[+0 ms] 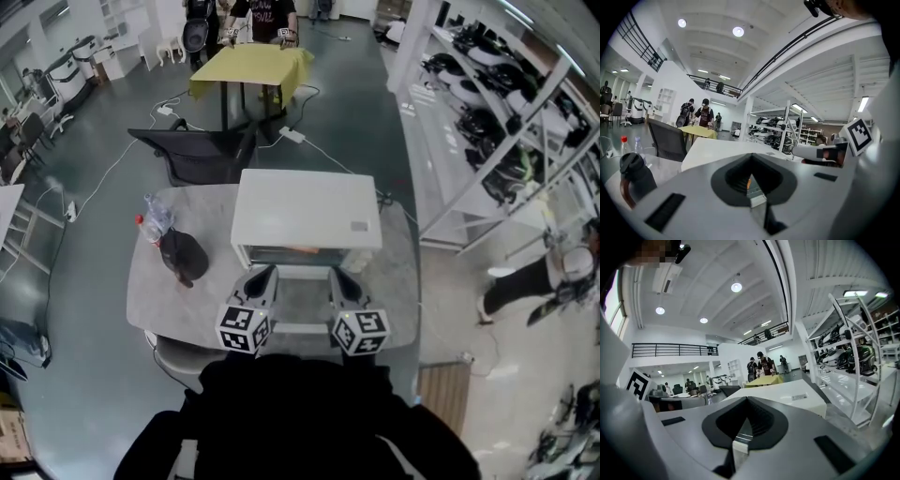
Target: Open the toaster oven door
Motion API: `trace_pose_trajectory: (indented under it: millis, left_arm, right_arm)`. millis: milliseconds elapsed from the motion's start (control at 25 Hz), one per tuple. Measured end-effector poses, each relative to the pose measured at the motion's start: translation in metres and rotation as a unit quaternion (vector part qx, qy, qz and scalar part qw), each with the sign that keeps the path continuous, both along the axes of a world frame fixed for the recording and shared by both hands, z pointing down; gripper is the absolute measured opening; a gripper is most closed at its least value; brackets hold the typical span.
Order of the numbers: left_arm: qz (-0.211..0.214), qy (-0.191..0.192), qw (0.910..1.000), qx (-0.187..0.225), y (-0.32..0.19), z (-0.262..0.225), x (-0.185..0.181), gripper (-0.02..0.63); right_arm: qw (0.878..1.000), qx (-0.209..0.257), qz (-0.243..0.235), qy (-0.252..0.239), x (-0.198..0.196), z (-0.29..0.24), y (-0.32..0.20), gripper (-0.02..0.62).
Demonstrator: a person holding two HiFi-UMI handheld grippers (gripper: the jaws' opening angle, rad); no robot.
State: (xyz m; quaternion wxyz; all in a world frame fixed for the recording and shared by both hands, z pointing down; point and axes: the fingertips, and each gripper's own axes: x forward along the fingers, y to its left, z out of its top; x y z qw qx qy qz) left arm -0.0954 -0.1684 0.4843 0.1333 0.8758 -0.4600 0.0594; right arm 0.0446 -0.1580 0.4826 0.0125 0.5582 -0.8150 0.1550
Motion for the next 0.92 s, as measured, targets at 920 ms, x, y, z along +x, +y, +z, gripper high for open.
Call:
trace_pose_trajectory:
  millis: [920]
  left_arm:
    - [-0.001, 0.004, 0.9994, 0.033, -0.009, -0.013, 0.010, 0.003]
  right_arm:
    - [1.000, 0.014, 0.019, 0.011, 0.019, -0.004, -0.008, 0.003]
